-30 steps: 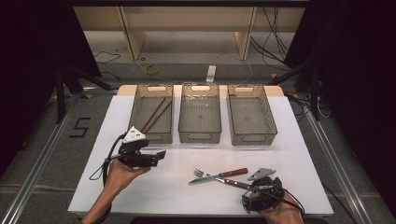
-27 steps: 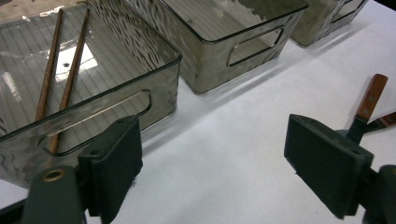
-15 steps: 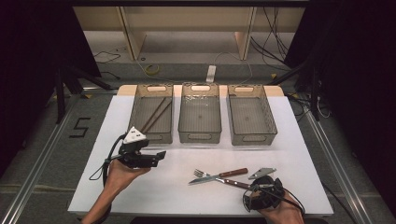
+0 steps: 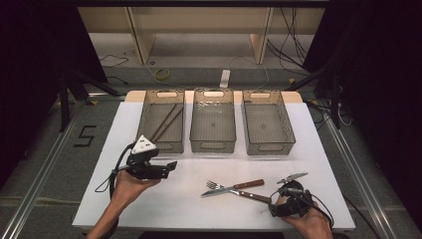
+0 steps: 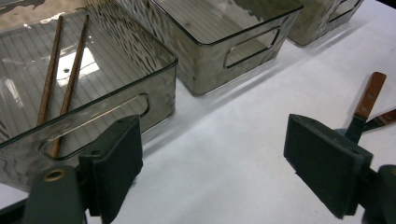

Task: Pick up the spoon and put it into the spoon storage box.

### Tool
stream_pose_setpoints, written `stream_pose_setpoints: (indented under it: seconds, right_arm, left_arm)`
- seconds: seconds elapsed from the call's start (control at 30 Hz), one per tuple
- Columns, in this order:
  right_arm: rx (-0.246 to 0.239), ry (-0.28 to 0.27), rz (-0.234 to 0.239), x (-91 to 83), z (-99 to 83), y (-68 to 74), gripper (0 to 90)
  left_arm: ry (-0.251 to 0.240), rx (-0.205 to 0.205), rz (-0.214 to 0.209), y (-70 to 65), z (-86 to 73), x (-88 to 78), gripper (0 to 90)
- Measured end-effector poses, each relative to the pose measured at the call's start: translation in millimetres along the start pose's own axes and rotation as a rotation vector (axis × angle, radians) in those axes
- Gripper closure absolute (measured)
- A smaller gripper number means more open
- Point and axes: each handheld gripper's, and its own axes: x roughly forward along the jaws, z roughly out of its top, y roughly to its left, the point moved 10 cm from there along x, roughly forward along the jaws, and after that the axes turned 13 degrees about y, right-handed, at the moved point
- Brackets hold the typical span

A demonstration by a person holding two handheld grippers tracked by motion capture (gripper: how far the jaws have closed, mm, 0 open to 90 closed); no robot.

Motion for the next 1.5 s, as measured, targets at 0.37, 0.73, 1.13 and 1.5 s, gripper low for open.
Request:
stream_pose_setpoints:
  seconds: [0.37, 0.73, 1.13, 1.5]
  right_arm:
    - [-0.002, -0.002, -0.012, -4.8, 0.8, -9.1, 44.7]
    - [-0.001, -0.016, -0.018, -7.5, 0.4, -18.8, 70.4]
    - [-0.025, -0.036, 0.007, -10.2, 0.2, -18.0, 74.7]
    - [-0.036, -0.113, 0.044, -28.3, 3.7, -19.6, 75.0]
  left_arm:
    - [0.004, 0.006, 0.001, -1.1, -0.3, 0.5, 19.0]
    - [0.010, 0.014, 0.000, -1.9, -0.9, 1.2, 19.3]
    - [0.004, 0.007, -0.002, -1.3, -0.7, 0.8, 19.4]
    - [-0.007, -0.001, -0.019, -1.9, -0.3, -0.4, 19.3]
